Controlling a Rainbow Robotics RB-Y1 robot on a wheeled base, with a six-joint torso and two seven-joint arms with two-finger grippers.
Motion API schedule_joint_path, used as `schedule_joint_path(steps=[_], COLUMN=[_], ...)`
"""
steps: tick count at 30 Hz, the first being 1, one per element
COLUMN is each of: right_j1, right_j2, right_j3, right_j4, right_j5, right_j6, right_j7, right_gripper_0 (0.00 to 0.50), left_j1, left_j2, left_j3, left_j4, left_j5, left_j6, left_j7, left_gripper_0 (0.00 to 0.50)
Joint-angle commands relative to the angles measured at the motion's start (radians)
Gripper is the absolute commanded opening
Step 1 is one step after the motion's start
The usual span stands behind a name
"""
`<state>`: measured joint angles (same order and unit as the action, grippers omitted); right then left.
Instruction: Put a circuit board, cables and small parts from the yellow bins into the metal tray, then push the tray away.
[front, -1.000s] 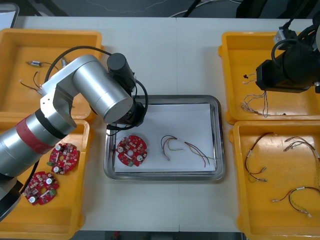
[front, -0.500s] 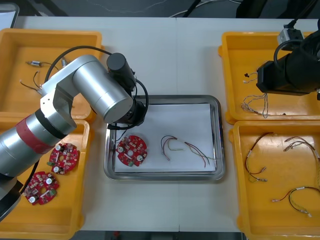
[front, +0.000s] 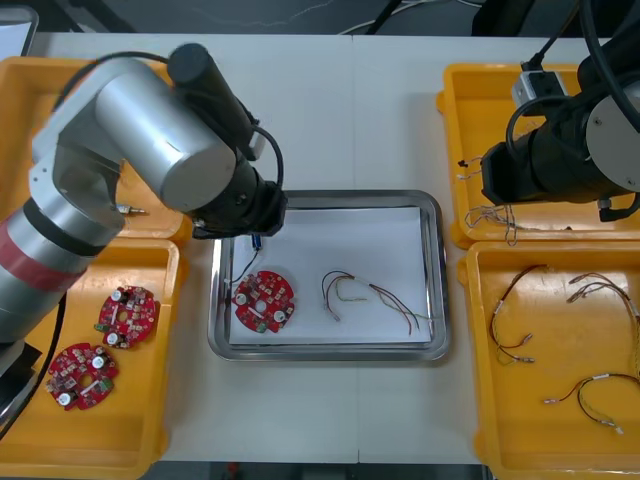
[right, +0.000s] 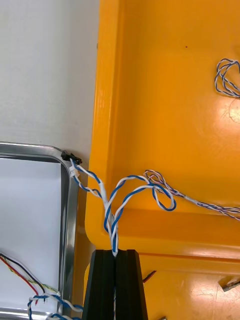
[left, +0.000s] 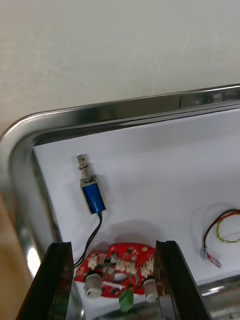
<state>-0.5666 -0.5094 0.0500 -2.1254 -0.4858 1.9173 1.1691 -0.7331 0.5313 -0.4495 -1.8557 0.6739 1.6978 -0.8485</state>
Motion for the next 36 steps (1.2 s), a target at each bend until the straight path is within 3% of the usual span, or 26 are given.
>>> schedule_joint_path(steps=[1, 7, 13, 23, 27, 36], right_j1=[0.008, 0.007, 0.007, -0.047, -0.07, -0.111], right_j2=[0.009, 0.008, -0.02, -0.095, -0.101, -0.101], right_j3=[0.007, 0.008, 0.042, 0.234, 0.269, 0.306], right_j4=[-0.042, -0.044, -0.042, -0.042, -0.033, 0.058], right_j5=[-0.02, -0.102, -0.218, -0.243, -0.254, -0.321], right_j6=[0.003, 0.003, 0.003, 0.003, -0.012, -0.124], right_j7=[-0.054, -0.054, -0.034, 0.015, 0.139, 0.422], right_gripper_0=[0.0, 0.0, 0.0, 0.0, 0.0, 0.0], left_j1=[-0.009, -0.008, -0.008, -0.008, -0.008, -0.008], left_j2=[0.078, 0.116, 0.136, 0.15, 0.148, 0.156], left_j3=[0.115, 0.249, 0.341, 0.456, 0.505, 0.535], left_j4=[-0.079, -0.066, -0.004, 0.119, 0.176, 0.254], left_j5=[0.053, 0.072, 0.069, -0.039, -0.074, -0.108], left_j6=[0.088, 0.18, 0.197, 0.197, 0.187, 0.174], left_j7=[0.04, -0.087, -0.179, -0.368, -0.429, -0.425], left_gripper_0=[0.469, 0.475, 0.476, 0.475, 0.475, 0.475])
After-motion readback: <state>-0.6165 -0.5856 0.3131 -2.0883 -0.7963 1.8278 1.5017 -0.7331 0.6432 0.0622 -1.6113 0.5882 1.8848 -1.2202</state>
